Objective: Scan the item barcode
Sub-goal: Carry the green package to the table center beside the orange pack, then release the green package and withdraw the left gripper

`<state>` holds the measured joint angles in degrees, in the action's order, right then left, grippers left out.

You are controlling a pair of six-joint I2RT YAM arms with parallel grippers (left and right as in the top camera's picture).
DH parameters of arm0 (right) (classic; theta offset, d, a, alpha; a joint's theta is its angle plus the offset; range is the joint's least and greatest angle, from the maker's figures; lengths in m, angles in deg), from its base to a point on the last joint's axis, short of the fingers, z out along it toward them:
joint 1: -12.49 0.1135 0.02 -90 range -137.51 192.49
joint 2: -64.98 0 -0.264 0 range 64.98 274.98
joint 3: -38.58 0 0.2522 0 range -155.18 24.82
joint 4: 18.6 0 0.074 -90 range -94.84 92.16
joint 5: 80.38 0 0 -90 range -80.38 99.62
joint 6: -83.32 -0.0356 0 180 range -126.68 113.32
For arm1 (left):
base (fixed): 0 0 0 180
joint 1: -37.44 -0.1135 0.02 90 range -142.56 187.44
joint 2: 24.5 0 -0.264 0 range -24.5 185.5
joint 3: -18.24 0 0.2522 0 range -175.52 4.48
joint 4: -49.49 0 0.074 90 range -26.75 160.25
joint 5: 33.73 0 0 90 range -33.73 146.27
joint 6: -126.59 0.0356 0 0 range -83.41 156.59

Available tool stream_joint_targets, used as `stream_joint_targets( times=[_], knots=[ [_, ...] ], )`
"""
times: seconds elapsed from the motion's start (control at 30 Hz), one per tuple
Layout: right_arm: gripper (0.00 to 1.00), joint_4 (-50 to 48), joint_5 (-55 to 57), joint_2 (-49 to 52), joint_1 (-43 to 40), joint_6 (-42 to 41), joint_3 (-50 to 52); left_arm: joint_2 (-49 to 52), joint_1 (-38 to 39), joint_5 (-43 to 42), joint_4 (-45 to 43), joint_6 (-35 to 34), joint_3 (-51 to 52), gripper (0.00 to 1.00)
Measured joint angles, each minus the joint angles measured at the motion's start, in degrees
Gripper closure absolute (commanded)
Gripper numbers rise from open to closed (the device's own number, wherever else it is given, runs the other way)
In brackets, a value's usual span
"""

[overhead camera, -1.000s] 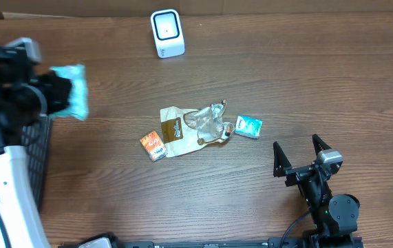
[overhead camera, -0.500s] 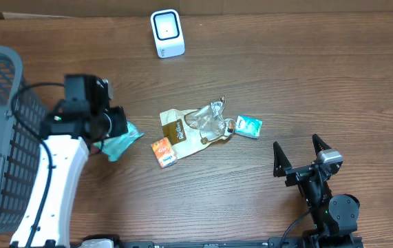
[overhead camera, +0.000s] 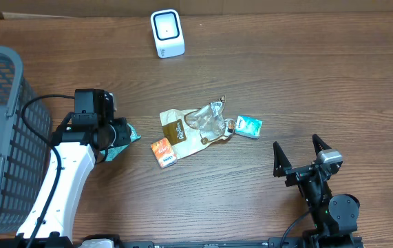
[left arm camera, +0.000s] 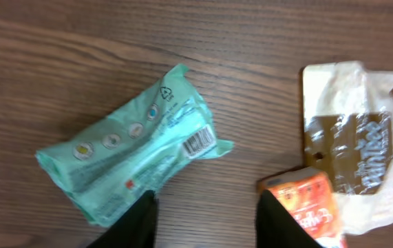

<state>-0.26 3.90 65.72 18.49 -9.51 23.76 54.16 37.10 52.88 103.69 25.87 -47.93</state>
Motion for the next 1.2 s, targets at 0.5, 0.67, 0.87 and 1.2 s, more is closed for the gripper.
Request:
stream_joint_targets(
  times=[0.5,0.67,0.87,1.2],
  knots=[
    [0.00,0.0,0.0,0.0,0.0,0.0,0.0,10.2,0.0,8.6,-9.3,16.5,0.1,0.96],
    [0.00,0.0,0.0,0.0,0.0,0.0,0.0,16.8,0.0,5.5,-9.2,17.2,0.2,0.96],
    [0.00,0.0,0.0,0.0,0.0,0.0,0.0,17.3,-0.1,-1.6,-9.6,16.5,-0.1,0.96],
    [0.00,0.0,0.0,0.0,0.0,0.0,0.0,18.7,0.0,-18.6,-10.5,-0.7,-0.1,0.96]
  ],
)
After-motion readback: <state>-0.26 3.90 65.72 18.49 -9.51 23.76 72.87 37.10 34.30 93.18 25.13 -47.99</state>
